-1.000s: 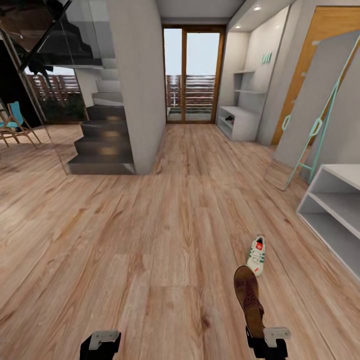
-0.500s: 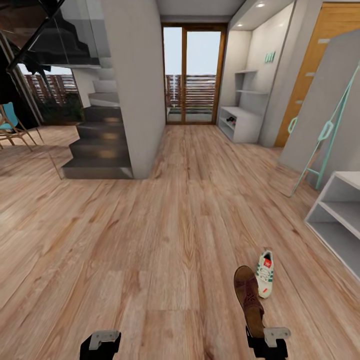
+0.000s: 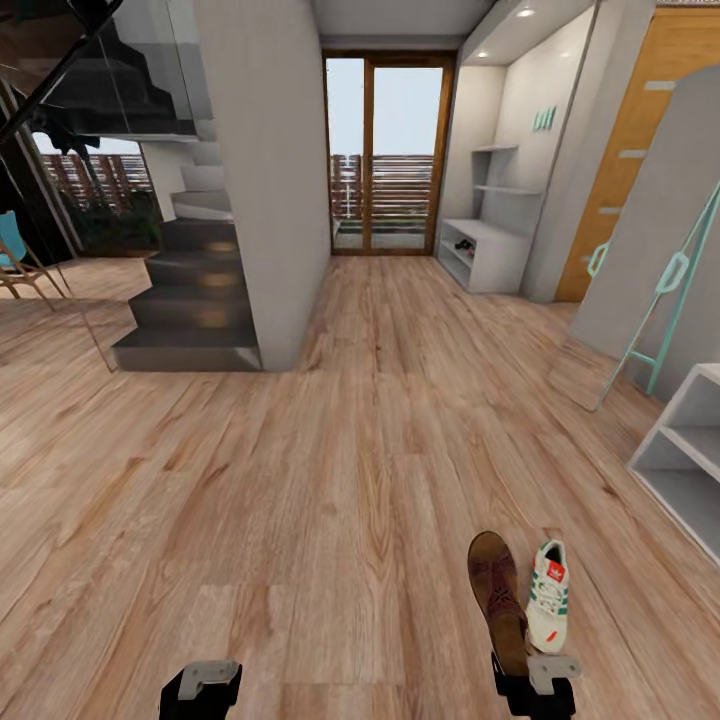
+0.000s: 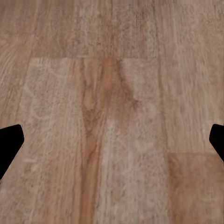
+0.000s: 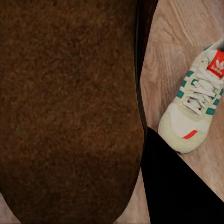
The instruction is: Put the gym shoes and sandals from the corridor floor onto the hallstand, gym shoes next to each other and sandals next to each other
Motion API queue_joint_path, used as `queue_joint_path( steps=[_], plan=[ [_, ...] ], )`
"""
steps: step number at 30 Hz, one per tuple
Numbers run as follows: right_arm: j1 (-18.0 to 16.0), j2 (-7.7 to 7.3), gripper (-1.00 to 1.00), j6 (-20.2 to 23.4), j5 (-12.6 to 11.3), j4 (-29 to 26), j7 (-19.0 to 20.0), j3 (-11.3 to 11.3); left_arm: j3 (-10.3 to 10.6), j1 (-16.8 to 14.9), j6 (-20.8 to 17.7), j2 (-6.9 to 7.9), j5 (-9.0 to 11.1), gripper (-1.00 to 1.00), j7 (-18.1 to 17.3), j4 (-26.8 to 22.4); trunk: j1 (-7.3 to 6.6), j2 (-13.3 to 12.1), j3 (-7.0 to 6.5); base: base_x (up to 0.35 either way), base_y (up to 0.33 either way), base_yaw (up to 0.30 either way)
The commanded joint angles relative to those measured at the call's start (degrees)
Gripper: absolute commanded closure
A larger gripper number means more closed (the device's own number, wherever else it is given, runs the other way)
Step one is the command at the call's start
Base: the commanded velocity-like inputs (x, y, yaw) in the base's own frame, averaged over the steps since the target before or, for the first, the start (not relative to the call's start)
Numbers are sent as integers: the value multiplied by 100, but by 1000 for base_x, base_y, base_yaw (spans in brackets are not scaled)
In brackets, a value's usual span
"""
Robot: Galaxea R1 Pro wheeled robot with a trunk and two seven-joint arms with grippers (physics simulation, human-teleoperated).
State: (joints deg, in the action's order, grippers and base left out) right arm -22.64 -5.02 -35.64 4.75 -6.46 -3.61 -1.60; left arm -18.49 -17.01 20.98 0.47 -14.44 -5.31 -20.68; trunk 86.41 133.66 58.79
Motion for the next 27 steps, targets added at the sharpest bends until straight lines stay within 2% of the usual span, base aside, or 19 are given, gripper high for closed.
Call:
queue_joint_path(
  steps=[1,18,27],
  plan=[
    [-4,1,100,-13,35,4,-26,-16,-49,-4,20,-3,-41,-100,-40,3,2,2,-4,337,0,0],
    [-4,1,100,-13,35,4,-27,-16,-49,-4,20,-3,-41,-100,-40,3,2,2,-55,337,65,0],
    [-4,1,100,-13,34,-3,-27,-16,-49,-4,20,-3,-41,-100,-40,3,2,2,-55,317,148,0]
  ],
)
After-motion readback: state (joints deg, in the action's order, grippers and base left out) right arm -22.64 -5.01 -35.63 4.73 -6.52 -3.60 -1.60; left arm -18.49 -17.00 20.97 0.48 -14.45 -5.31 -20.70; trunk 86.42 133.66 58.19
